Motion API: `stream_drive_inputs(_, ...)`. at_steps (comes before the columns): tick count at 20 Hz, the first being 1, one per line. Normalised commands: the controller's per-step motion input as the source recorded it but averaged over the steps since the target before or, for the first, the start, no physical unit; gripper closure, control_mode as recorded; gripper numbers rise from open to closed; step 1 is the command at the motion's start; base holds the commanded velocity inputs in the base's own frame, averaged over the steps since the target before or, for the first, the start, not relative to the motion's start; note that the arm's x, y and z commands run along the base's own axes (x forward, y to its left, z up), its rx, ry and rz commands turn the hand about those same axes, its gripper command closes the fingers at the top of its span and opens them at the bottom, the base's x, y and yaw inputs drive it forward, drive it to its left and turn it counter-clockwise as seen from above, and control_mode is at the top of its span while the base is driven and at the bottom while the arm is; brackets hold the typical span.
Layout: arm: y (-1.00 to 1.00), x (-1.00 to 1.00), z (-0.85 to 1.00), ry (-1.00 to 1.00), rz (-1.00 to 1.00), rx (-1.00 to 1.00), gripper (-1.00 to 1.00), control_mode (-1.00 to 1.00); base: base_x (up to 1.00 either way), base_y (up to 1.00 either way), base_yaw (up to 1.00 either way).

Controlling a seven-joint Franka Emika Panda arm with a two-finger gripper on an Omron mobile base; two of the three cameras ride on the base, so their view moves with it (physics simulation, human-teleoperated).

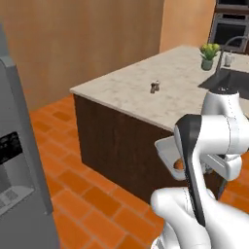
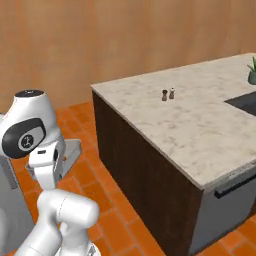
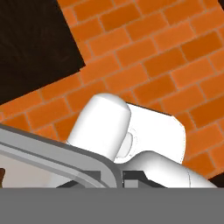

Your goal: Take the meat container that has the chicken drumstick and place it on the second highest rack of the freezer. Then take the vegetable container that has the cucumber and carrot and place it on the highest rack of the freezer.

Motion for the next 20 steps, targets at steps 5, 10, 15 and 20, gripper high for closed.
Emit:
stream_drive_inputs(5, 0.0, 0.0, 0.0, 0.0, 0.0, 0.0, 1.0, 1.0, 0.07, -0.43, 0.7)
stream_drive_inputs(10, 0.0, 0.0, 0.0, 0.0, 0.0, 0.0, 1.0, 1.0, 0.37, -0.67, 0.5)
stream_drive_inputs(15, 0.0, 0.0, 0.0, 0.0, 0.0, 0.0, 1.0, 1.0, 0.66, -0.63, 0.34)
stream_drive_inputs(20, 0.0, 0.0, 0.0, 0.0, 0.0, 0.0, 1.0, 1.0, 0.86, -0.16, 0.21)
